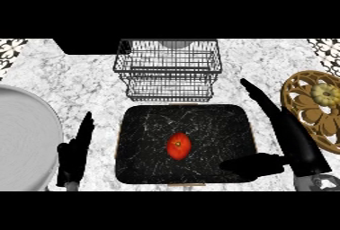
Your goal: Pick the tomato from the tray and place it in the tiered basket
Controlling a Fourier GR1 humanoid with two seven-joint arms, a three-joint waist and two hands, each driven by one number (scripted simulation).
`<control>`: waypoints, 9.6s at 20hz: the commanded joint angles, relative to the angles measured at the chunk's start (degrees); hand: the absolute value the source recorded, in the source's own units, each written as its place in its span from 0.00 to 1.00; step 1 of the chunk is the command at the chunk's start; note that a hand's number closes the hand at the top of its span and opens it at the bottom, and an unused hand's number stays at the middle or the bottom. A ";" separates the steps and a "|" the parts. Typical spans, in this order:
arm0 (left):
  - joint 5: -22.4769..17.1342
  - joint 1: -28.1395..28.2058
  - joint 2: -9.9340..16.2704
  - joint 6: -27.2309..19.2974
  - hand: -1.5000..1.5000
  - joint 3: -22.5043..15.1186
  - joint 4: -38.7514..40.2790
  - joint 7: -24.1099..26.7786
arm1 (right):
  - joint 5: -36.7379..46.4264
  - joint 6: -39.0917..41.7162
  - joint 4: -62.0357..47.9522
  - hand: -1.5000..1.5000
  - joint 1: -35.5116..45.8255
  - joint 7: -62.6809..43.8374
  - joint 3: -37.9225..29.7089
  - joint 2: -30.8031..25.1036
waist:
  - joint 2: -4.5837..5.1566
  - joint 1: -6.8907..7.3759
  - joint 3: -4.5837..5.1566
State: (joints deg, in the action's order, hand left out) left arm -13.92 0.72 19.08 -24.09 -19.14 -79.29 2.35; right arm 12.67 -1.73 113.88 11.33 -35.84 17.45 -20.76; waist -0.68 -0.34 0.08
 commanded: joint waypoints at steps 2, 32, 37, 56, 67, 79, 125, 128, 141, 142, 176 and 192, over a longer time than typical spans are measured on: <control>1.03 1.55 -0.53 -1.40 0.50 -0.61 0.77 -1.37 | 7.18 8.22 7.76 0.00 3.66 -16.54 7.24 -6.19 | 0.06 -0.08 0.20; 4.58 3.03 -4.91 0.03 0.50 0.31 0.93 -0.44 | 32.08 17.32 -13.04 0.00 13.82 -38.74 26.57 20.56 | 0.57 0.42 -0.04; 3.70 3.02 -1.52 2.14 0.50 1.94 -2.24 -3.08 | 29.65 22.95 -19.32 0.00 16.40 -38.68 23.85 20.66 | 0.52 0.87 -0.03; 4.80 1.64 -1.37 3.89 0.50 4.27 -2.26 -5.04 | 23.95 25.68 -27.66 0.00 18.13 -37.20 19.16 20.40 | 0.58 0.44 -0.07; 7.14 3.24 -5.89 3.27 0.50 3.06 0.87 -1.05 | 21.18 19.74 -33.58 0.00 17.34 -37.13 21.95 20.71 | 0.68 0.85 -0.06; 8.18 3.44 -6.07 4.97 0.50 5.69 -1.50 -4.25 | 30.39 17.15 -38.93 1.00 15.30 -22.70 23.87 19.98 | 0.68 0.63 -0.08; 10.39 7.08 -7.76 9.17 0.50 8.07 -4.97 -3.86 | 8.27 21.29 -15.88 1.00 46.60 -16.53 -14.06 -4.11 | 0.72 1.37 -0.03; 11.09 3.53 -8.16 9.05 0.50 8.41 -2.31 -6.11 | 10.78 19.05 -23.57 1.00 51.60 -14.96 -13.27 -1.10 | 0.82 1.35 -0.02; 12.62 1.45 -10.05 8.73 0.50 10.01 2.29 -2.84 | 20.93 10.23 -45.87 1.00 54.84 0.20 -7.45 9.59 | 0.89 1.12 -0.03; 12.66 3.18 -9.29 8.83 0.50 10.23 1.20 -2.34 | 21.98 9.71 -47.28 1.00 52.29 1.61 -6.34 9.69 | 0.91 1.21 -0.04; 13.58 4.82 -11.52 8.99 0.50 10.99 0.02 -2.94 | 5.08 -13.01 -55.40 0.00 50.49 10.57 -37.88 4.11 | 0.37 -1.04 -0.09; 13.25 5.63 -10.41 11.45 0.50 12.21 0.40 -1.15 | -19.12 24.47 -59.04 0.00 27.60 21.30 -59.71 -26.54 | 0.86 -0.03 -0.13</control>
